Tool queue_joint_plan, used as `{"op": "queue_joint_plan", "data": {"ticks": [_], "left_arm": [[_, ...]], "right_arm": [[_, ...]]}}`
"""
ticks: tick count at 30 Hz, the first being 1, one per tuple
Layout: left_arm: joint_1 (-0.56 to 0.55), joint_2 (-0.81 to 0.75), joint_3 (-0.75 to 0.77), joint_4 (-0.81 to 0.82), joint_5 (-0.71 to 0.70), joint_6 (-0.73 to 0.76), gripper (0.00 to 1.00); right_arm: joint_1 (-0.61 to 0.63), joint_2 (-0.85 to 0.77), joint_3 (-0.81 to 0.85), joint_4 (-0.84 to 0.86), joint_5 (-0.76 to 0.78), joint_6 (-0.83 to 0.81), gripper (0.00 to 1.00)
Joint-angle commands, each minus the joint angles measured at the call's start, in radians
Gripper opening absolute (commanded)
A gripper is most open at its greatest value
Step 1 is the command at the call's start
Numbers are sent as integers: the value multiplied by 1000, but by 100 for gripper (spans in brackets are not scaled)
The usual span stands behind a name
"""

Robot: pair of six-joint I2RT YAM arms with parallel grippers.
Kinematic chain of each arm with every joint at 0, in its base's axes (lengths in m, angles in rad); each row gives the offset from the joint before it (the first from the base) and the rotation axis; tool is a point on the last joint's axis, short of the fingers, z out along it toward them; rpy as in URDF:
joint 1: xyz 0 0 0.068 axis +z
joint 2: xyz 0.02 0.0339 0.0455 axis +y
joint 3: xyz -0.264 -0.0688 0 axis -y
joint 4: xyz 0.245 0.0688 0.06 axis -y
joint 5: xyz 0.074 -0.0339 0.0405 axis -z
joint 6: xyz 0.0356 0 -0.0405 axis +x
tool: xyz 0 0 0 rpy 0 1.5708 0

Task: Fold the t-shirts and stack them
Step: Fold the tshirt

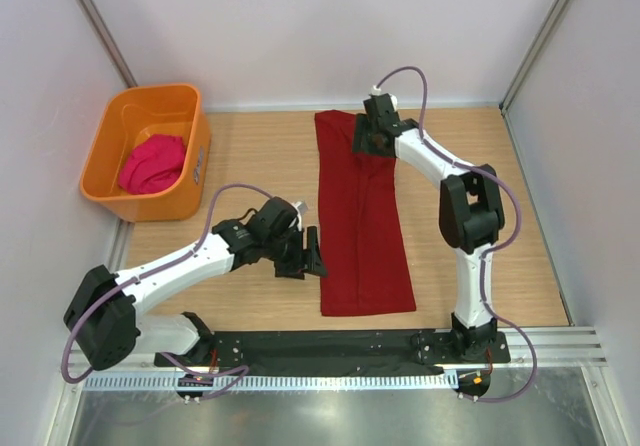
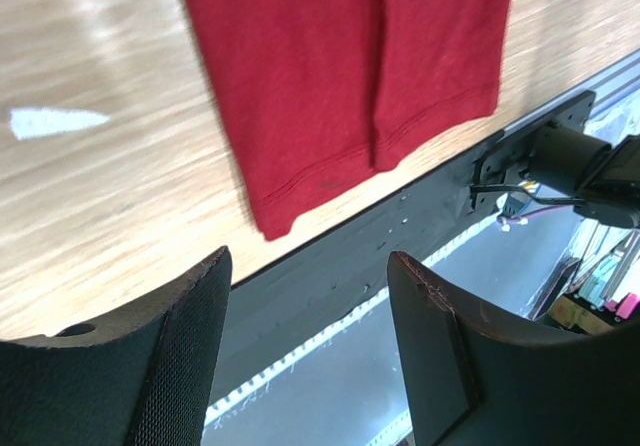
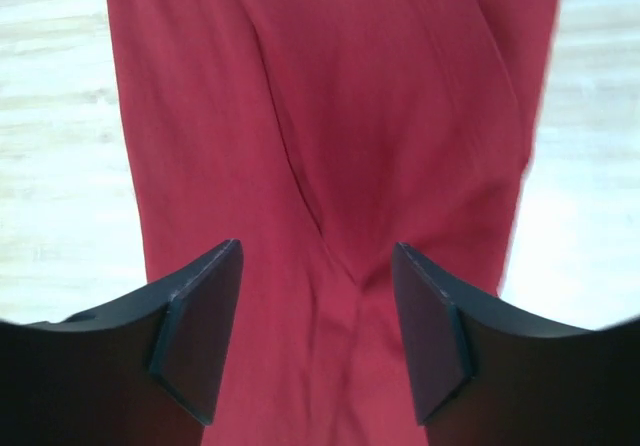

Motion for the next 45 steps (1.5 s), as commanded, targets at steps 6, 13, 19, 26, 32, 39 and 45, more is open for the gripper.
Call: {"op": "queue_joint_plan", "data": {"ticks": [6,13,19,26,32,39,45], "left_arm": [[5,-14,-46,39,-1,-16,66],[50,67,-27,73,51,17,66],[88,101,-13,51,63,42,67],[123,123,2,28,95,68,71],[123,176,-50,203,184,-10,67],[117,258,-139,407,229,-182,55],[99,305,-197,487,192,-272,48]], "right_arm": [[43,220,227,44,138,-91,56],[79,409,399,21,215,-119,59],[83,631,775,-117,155,-21,64],[83,410,689,-117,121,24,68],[76,91,526,-286,120,-47,77],[2,-382,-157,-258,-76,-55,71],[-129,-659,-659,-169,-297,5,59]]}}
